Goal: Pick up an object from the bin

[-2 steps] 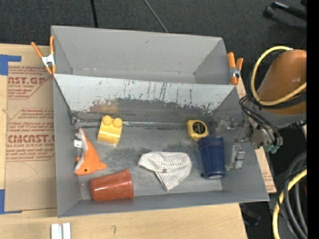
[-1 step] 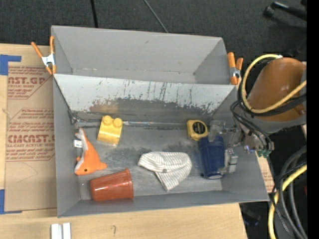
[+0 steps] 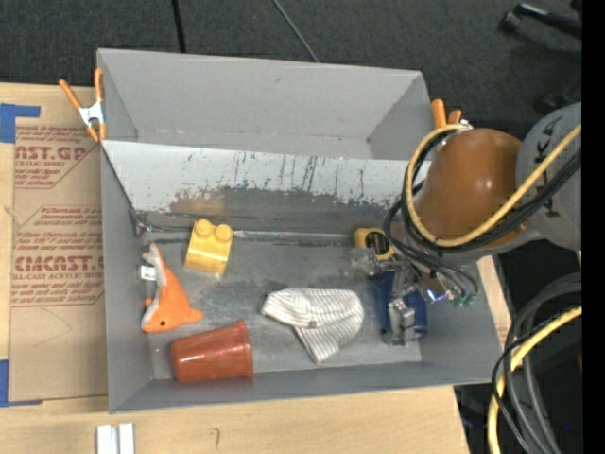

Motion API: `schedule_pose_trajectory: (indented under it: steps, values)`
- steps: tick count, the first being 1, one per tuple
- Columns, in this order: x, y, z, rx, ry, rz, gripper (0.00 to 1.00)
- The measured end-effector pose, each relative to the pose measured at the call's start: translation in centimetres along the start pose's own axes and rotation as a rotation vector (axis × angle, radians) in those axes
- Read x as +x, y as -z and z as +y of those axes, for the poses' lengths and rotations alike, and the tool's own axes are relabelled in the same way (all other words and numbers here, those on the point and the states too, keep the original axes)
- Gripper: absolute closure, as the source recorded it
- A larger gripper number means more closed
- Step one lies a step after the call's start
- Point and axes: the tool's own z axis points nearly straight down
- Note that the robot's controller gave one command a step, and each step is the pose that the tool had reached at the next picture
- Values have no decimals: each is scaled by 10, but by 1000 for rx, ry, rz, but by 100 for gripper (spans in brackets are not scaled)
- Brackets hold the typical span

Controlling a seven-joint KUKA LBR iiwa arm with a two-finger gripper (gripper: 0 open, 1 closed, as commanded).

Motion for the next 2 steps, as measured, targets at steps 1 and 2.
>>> schedule_pose_trajectory:
  steps: [1, 2]
  values:
    - [-9, -26, 20, -1, -192, 0, 0]
    - [-18, -74, 20, 0, 66, -1, 0]
